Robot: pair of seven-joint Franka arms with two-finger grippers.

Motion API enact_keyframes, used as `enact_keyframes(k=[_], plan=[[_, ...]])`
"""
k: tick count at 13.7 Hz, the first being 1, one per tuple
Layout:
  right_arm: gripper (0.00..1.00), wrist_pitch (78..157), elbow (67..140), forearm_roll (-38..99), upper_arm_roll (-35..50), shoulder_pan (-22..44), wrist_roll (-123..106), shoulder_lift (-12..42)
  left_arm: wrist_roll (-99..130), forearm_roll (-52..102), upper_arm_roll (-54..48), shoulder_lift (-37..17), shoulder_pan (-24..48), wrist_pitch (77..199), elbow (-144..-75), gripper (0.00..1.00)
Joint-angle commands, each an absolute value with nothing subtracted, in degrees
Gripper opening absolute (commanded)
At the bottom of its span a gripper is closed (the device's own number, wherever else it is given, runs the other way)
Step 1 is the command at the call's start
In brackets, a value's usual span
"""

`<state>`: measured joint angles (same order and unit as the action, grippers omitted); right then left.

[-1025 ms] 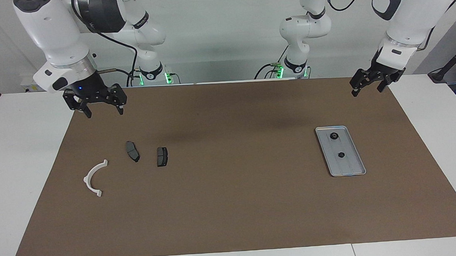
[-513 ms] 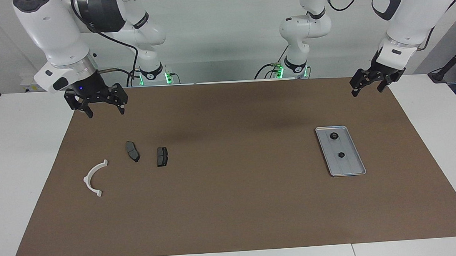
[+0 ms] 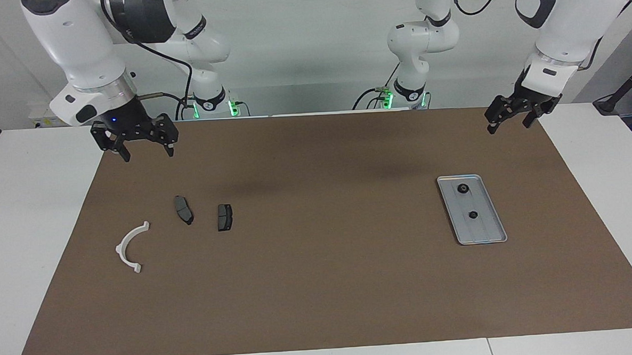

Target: Pick bearing gear from pile to tray

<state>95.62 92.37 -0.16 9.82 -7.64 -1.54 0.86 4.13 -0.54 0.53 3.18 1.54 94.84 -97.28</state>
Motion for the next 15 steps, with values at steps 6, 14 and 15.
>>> enact_keyframes(k=[6, 14, 15], plan=[[1.0, 96.94, 99.4, 3.69, 8.35, -7.38, -2.28, -7.21, 3.87, -1.32, 0.88, 4.31, 2.02, 94.22, -97.82, 1.0], [1.0, 81.21, 88.42, 7.3, 3.25, -9.05, -12.29, -5.36, 3.87, -1.32, 0.88, 4.31, 2.02, 94.22, -97.82, 1.0], [1.0, 81.73, 89.11, 6.86, 3.25, -9.23, -14.04, -5.27, 3.87, -1.32, 0.88, 4.31, 2.02, 94.13, -97.82, 1.0]])
